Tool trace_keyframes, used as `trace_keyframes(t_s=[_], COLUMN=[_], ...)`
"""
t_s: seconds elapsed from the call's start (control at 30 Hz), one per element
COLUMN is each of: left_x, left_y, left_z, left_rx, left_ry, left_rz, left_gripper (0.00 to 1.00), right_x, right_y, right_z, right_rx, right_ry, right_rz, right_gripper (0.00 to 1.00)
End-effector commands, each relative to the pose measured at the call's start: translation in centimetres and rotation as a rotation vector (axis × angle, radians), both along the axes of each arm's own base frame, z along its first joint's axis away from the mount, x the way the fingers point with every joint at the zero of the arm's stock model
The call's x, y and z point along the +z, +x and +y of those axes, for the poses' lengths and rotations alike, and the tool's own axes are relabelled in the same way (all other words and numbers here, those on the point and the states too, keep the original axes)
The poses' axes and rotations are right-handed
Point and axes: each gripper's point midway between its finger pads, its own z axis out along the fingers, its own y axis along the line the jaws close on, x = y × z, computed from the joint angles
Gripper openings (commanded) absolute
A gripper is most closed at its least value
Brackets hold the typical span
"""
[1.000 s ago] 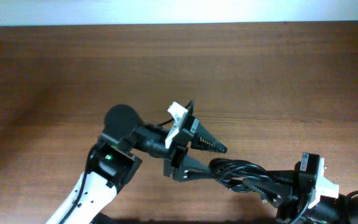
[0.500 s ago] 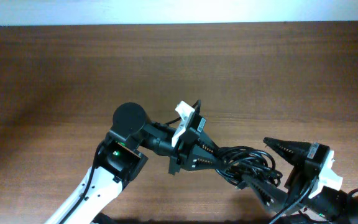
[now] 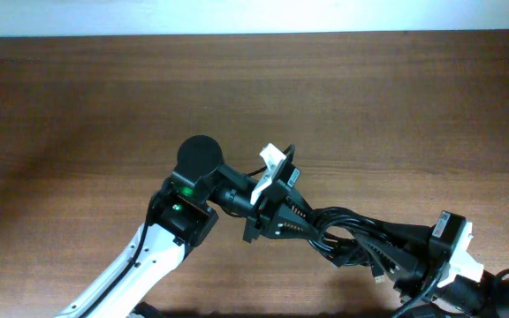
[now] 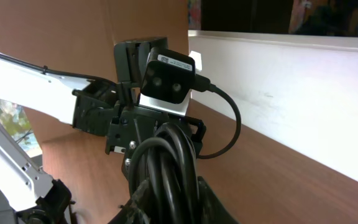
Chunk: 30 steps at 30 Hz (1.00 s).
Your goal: Untangle cables
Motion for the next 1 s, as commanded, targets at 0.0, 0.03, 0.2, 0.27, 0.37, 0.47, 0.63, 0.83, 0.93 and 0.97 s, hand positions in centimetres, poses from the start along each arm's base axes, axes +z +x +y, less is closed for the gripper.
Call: trace_keyframes(t_s=[0.0, 0.03, 0.2, 0.27, 0.37, 0.47, 0.63, 0.83, 0.93, 0.97], left_x=[0.3, 0.3, 0.5, 0.5, 0.6, 0.7, 0.0, -0.1, -0.2, -0.2], left_y=[2.9, 4.1, 7.5, 8.6, 10.3, 11.6, 13.9, 15.8, 13.2, 11.7], left_z=[-1.1, -1.4, -1.7, -1.7, -1.5, -1.2, -0.5, 0.4, -0.7, -1.2], left_rx=[0.169, 0.237, 0.433, 0.497, 0.588, 0.660, 0.800, 0.924, 0.772, 0.685], left_ry=[0.021, 0.026, 0.032, 0.032, 0.027, 0.014, 0.007, -0.017, 0.012, 0.012], left_rz=[0.081, 0.116, 0.239, 0.299, 0.395, 0.449, 0.476, 0.486, 0.237, 0.113], left_gripper=[0.00, 0.00, 0.00, 0.00, 0.00, 0.00, 0.00, 0.00, 0.00, 0.00], right_x=[0.2, -0.2, -0.9, -0.9, -1.1, -1.4, -1.5, -2.1, -2.2, -2.2], right_y=[-0.7, -1.0, -1.0, -1.0, -1.1, -1.1, -1.1, -1.1, -0.2, 0.2], right_z=[0.2, 0.4, 0.4, 0.4, 0.4, 0.4, 0.4, 0.4, -0.2, -0.5], right_rx=[0.030, 0.048, 0.051, 0.051, 0.051, 0.051, 0.051, 0.050, -0.014, -0.044], right_ry=[0.002, 0.000, -0.004, -0.004, -0.005, -0.007, -0.007, -0.010, -0.014, -0.016], right_rz=[-0.001, 0.021, 0.062, 0.062, 0.073, 0.091, 0.096, 0.129, 0.128, 0.126], right_gripper=[0.09, 0.05, 0.04, 0.04, 0.04, 0.04, 0.04, 0.08, 0.67, 0.72])
